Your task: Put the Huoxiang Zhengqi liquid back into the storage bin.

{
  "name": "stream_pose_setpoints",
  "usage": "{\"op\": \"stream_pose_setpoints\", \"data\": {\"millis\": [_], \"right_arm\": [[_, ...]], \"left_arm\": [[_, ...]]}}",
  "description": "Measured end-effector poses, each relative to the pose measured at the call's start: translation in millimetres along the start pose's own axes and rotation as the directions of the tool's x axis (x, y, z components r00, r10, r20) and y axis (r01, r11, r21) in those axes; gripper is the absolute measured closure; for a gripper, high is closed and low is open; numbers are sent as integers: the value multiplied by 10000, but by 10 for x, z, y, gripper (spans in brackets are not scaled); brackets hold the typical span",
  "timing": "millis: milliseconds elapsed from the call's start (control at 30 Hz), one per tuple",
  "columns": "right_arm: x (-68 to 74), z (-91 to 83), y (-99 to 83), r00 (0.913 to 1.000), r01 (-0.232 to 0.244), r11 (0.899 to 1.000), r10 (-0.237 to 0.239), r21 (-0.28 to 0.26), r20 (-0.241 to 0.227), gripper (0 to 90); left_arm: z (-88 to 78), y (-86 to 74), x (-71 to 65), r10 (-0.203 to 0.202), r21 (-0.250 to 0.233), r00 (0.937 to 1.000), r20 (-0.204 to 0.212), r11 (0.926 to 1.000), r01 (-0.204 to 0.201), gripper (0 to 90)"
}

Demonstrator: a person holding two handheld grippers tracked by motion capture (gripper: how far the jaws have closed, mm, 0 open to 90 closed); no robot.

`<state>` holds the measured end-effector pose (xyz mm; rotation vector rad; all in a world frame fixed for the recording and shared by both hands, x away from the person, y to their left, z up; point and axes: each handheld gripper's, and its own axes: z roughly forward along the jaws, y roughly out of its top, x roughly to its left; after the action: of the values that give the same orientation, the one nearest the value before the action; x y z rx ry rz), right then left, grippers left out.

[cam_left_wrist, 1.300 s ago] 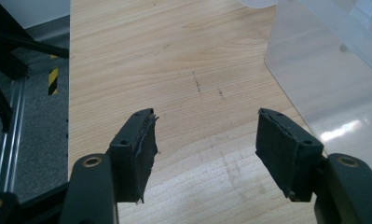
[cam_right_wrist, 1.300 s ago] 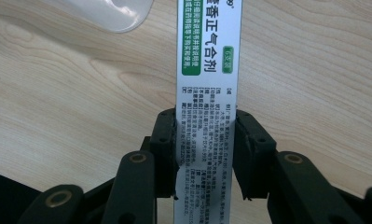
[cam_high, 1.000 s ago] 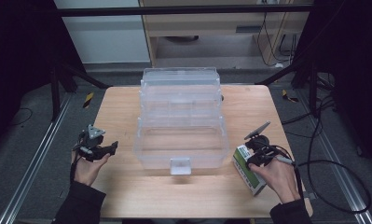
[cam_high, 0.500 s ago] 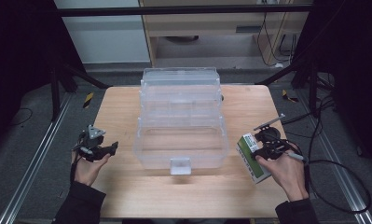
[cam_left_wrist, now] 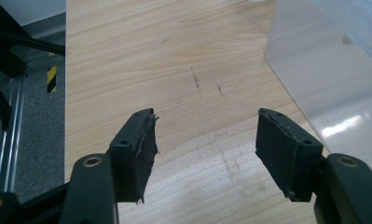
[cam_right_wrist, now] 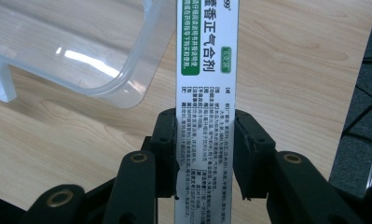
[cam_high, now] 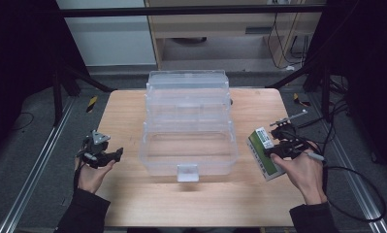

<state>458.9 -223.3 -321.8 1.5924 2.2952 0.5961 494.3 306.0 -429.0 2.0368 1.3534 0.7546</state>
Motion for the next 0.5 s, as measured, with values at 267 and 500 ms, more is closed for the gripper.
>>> {"op": "stream_pose_setpoints", "data": {"millis": [267,500], "right_arm": [[5,-81,93,9998,151,9999,-151,32,116,650],[28,-128,159,9995,303,9995,-303,-20,71,649]], "left_arm": [[8,-5,3,-19,27,10000,9,10000,19,373],[7,-6,5,-18,24,10000,7,10000,18,373]]}}
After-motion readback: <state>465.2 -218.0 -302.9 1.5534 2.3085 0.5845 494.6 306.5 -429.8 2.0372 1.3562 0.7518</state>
